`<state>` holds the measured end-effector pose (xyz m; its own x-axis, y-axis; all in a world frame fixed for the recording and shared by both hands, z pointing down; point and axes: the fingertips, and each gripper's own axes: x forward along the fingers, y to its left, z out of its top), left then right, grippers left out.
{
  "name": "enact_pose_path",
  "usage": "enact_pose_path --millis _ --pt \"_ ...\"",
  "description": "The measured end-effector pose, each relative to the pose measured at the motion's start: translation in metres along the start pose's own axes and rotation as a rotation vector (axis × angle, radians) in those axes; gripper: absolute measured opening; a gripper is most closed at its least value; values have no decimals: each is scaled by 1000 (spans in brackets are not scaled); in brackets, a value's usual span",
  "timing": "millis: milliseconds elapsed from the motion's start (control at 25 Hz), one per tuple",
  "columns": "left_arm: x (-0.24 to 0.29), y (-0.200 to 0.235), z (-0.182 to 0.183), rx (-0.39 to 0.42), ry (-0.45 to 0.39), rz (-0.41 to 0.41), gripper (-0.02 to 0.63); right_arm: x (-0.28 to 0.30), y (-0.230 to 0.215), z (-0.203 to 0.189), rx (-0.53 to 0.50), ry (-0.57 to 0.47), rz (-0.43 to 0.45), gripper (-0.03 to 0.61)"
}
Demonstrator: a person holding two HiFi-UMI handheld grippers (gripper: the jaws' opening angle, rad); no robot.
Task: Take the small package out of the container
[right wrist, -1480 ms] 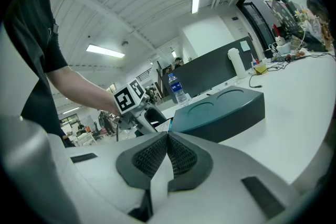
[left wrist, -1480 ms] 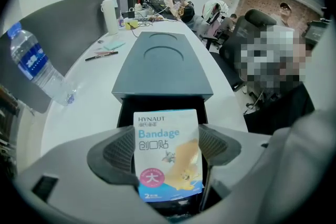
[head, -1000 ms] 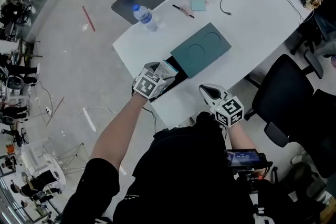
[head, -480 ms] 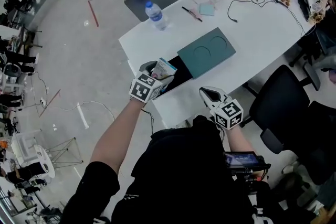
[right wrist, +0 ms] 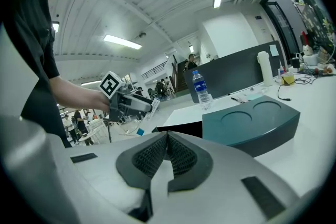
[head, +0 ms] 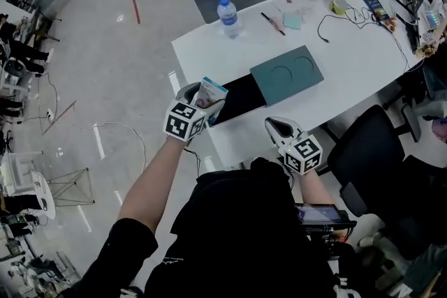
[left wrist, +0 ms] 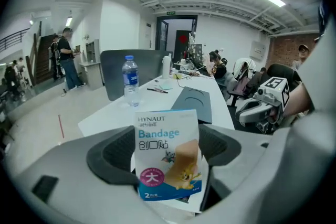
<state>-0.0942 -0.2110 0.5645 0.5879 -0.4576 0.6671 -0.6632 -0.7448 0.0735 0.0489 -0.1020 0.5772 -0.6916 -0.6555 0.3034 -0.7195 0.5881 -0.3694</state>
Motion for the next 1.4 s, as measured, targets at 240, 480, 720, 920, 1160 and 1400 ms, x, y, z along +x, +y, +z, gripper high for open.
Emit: enact_pose_path --millis 240,480,720,920,1160,1400 --pt "-24 21 -16 -67 -40 57 380 11 11 3 -27 11 29 26" --pt "-50 35 -30 -122 -84 103 380 19 22 5 -50 29 46 26" --pt "-74 49 -50 -182 -108 154 380 25 29 9 -70 43 58 26" --pt "-93 57 -72 -226 -122 195 380 32 35 11 -88 53 74 26" --pt "-117 61 -97 -283 -151 236 380 39 47 12 -108 64 93 26" --pt "-138 60 -125 -342 -172 271 380 39 57 10 -120 71 106 26"
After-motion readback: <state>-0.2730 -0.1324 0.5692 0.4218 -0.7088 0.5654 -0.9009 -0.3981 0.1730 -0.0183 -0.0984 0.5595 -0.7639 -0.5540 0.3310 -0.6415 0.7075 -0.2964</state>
